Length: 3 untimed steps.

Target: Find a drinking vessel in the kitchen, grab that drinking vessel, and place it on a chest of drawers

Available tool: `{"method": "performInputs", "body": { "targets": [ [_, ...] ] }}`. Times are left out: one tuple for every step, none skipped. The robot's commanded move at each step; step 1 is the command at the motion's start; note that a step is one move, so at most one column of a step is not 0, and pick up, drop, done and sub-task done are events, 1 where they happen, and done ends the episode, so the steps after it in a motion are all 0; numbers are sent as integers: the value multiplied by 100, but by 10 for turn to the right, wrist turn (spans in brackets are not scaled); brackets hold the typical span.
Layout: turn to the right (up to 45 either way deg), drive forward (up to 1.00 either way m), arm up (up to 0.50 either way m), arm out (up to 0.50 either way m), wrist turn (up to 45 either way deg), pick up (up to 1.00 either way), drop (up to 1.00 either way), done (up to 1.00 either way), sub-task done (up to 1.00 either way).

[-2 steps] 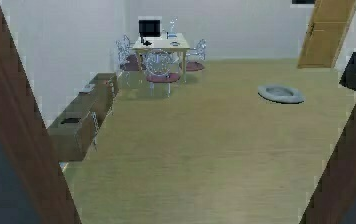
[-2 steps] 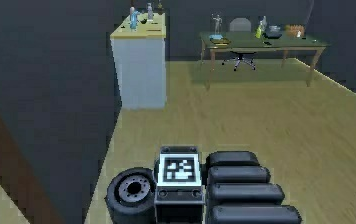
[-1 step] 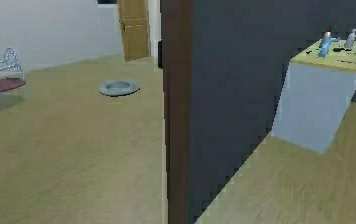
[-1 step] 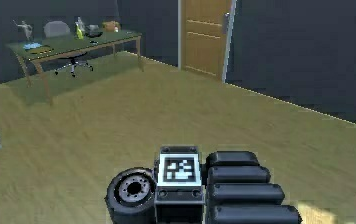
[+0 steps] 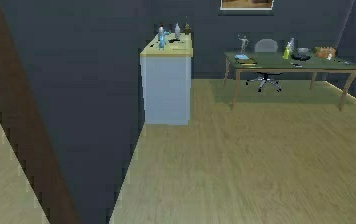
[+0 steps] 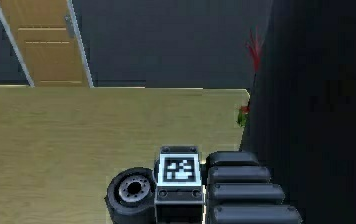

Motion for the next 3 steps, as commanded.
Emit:
{"method": "performInputs", "body": {
  "targets": [
    [0, 5, 0, 0, 0, 0, 0, 0, 0],
    [-270, 0, 0, 0, 0, 0, 0, 0, 0],
    [0, 25, 0, 0, 0, 0, 0, 0, 0]
  ]
}}
